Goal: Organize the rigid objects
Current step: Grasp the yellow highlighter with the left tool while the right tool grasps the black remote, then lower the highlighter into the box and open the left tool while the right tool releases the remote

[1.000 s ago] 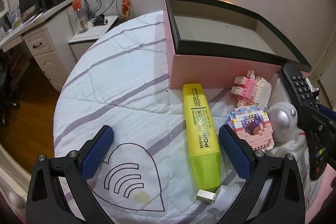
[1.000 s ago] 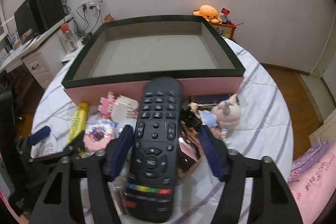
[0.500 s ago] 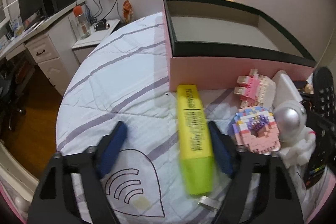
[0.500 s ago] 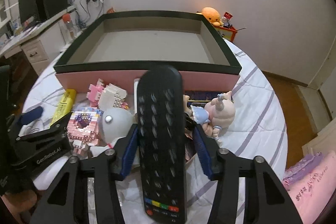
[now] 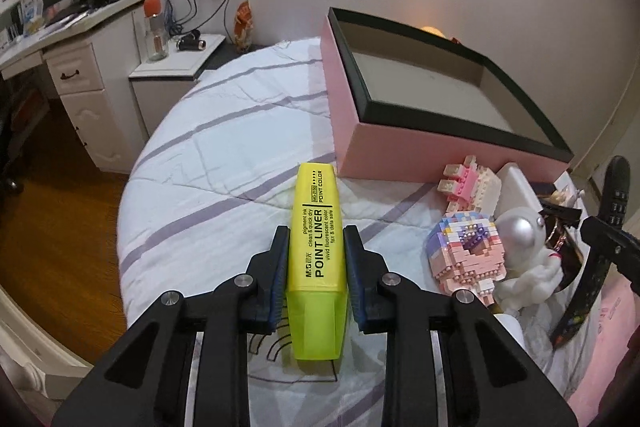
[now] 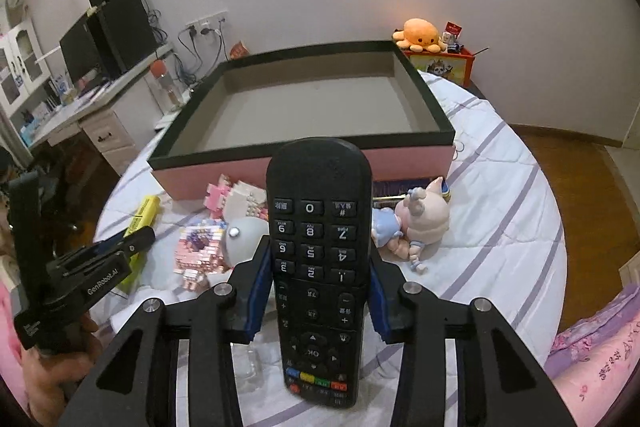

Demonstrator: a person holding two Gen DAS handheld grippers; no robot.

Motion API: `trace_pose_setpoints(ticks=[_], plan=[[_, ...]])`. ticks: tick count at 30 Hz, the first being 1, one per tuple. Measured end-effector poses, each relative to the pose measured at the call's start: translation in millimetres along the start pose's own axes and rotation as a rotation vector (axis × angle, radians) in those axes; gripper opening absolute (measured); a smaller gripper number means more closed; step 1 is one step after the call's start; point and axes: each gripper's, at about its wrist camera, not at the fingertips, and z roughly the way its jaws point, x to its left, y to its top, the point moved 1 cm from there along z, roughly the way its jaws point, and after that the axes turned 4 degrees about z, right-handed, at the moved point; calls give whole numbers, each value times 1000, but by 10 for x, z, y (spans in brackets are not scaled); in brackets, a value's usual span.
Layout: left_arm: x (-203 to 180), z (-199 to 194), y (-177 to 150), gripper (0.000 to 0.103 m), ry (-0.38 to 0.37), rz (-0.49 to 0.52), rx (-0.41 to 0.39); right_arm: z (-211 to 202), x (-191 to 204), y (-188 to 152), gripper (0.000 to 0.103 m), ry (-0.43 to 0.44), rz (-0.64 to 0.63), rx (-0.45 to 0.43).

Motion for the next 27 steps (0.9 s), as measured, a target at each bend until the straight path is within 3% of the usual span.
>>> trace_pose_setpoints(ticks=[9,12,22,27], plan=[[-65,-290,115,26,5,20,-57,-165,-50,63,28,47,7,-36],[-96,-358,158,26,3,28,-75,-159,-76,58,17,58,12,-34],[-200,-471,251,26,-18,42,-97,-341,-116,159,17,119,28,-74],[-299,-611,438,26,-30,56,-139,-519,-18,365,17,178,2,-121]])
